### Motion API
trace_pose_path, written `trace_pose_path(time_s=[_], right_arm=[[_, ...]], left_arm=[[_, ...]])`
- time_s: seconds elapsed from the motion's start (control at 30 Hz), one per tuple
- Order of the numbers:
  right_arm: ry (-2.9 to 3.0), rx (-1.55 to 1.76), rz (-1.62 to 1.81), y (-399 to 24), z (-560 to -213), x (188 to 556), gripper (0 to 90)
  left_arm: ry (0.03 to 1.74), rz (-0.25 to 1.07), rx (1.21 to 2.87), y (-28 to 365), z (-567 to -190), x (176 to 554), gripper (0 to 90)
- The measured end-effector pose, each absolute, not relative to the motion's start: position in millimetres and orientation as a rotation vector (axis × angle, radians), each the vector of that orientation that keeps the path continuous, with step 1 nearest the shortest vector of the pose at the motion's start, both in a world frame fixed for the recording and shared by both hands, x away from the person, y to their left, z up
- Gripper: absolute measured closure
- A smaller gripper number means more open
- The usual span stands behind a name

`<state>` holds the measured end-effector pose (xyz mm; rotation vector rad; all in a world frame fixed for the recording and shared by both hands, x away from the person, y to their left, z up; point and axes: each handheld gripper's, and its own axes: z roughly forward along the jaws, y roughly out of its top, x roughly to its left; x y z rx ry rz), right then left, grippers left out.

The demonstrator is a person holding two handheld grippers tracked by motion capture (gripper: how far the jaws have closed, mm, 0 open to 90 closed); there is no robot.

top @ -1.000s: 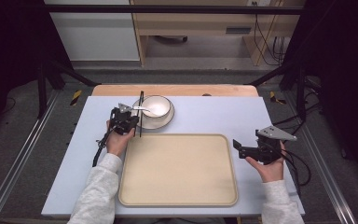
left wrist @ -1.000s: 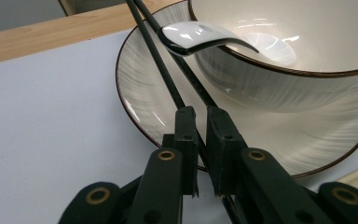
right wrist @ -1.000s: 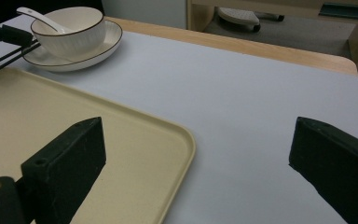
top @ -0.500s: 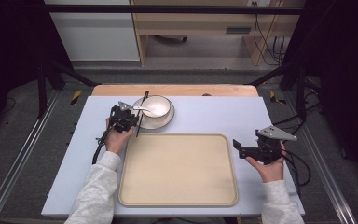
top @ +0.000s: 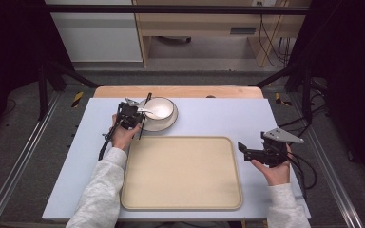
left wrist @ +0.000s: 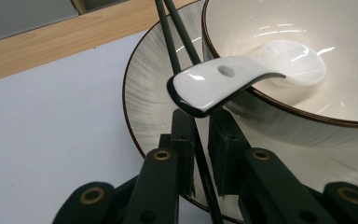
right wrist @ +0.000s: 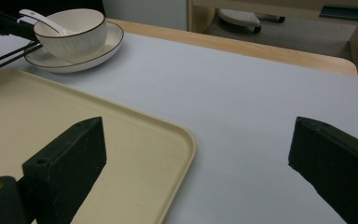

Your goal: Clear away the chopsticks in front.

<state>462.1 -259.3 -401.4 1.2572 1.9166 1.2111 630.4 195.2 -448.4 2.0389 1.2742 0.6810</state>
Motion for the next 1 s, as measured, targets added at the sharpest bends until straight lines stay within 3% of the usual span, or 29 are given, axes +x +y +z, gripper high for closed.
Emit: trace_pose_path(time_s=[0.33, 1.0], right_arm=[[1.918, 1.258, 1.212, -259.1, -401.5, 462.3, 4.3], [1.905, 1.260, 1.217, -260.9, -399.9, 460.9, 4.3]], left_arm=[[1.305, 0.686, 2.027, 196.5, -451.5, 632.2, 85.2], [1.355, 0.704, 1.938, 221.1, -437.1, 611.0, 85.7]])
